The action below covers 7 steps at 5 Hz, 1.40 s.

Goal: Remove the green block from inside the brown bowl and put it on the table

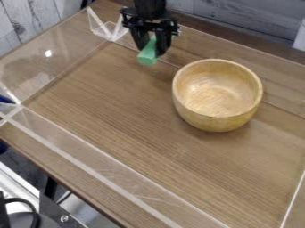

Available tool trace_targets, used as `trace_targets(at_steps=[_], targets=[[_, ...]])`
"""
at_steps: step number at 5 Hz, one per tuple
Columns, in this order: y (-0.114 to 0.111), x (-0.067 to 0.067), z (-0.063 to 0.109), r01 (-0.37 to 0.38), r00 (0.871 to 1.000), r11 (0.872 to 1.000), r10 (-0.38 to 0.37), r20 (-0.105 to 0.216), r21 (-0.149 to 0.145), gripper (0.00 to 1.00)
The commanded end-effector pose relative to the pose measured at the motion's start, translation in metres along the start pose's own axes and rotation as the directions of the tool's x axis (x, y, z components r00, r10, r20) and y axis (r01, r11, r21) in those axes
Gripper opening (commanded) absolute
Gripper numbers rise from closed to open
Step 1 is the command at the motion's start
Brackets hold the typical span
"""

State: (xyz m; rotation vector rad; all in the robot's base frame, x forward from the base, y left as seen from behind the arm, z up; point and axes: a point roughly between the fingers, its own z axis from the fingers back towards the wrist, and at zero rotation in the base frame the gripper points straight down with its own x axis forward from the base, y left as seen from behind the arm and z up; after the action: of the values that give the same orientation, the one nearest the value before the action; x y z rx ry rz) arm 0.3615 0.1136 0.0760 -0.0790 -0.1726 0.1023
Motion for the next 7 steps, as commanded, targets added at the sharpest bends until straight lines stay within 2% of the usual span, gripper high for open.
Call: trace_targets(at_steps=[1, 2, 4, 5, 7], targets=[[0.004, 0.019, 0.025, 0.007, 0.995, 0.999, -0.010, 0.100, 0.034, 0.00], [0.011, 0.021, 0.013, 0.002, 0.995, 0.999, -0.006, 0.096, 0.043, 0.00], [0.017, 0.014, -0.004, 0.000, 0.996, 0.999, -0.004, 0.085, 0.052, 0.00], [0.017, 0.012, -0.005, -0.002, 0.997, 0.999, -0.002, 0.083, 0.049, 0.00], [0.012, 0.009, 0.006, -0.007, 0.996, 0.999, 0.005, 0.084, 0.033, 0.00]])
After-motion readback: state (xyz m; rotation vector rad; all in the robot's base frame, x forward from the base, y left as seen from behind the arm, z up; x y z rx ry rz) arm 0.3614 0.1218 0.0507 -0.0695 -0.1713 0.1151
